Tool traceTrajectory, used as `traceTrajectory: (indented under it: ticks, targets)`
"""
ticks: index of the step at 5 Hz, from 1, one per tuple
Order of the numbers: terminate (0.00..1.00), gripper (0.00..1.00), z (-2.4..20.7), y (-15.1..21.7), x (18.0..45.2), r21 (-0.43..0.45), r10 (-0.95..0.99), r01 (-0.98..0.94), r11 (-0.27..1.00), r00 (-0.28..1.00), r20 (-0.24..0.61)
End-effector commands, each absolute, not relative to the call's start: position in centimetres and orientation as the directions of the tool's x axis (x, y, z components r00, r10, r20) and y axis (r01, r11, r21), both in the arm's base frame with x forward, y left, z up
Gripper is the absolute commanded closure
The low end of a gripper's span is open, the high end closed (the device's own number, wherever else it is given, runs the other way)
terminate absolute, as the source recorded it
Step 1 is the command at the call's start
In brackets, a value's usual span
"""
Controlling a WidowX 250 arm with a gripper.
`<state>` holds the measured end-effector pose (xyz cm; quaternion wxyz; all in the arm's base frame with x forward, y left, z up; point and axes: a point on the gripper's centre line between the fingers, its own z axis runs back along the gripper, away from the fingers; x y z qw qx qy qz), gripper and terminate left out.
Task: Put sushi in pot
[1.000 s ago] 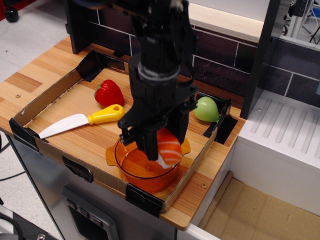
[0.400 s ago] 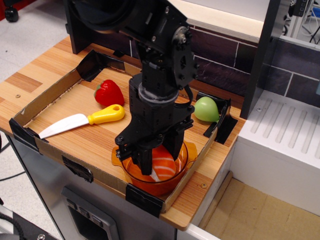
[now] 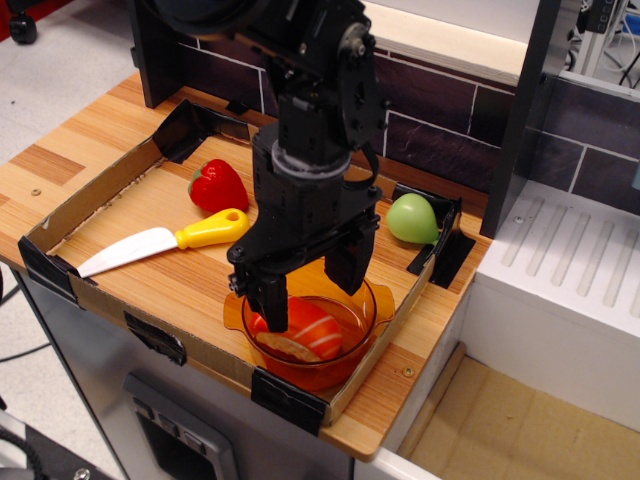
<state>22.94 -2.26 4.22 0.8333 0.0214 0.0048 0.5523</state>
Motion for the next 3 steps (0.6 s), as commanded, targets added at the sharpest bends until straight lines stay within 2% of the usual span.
traceTrajectory:
  ticks: [1,2,3]
  targets:
    - [0.0,0.0,12.2,-2.1,24.6,-0.105,0.926,-0.922,0.373,0.377,-0.018]
    - [0.0,0.0,15.3,-2.0,25.0,-0.082,0.908,-0.906,0.415,0.419,-0.025]
    - [1.0,0.0,15.3,-2.0,25.0,-0.082,0.908,-0.906,0.415,0.419,-0.025]
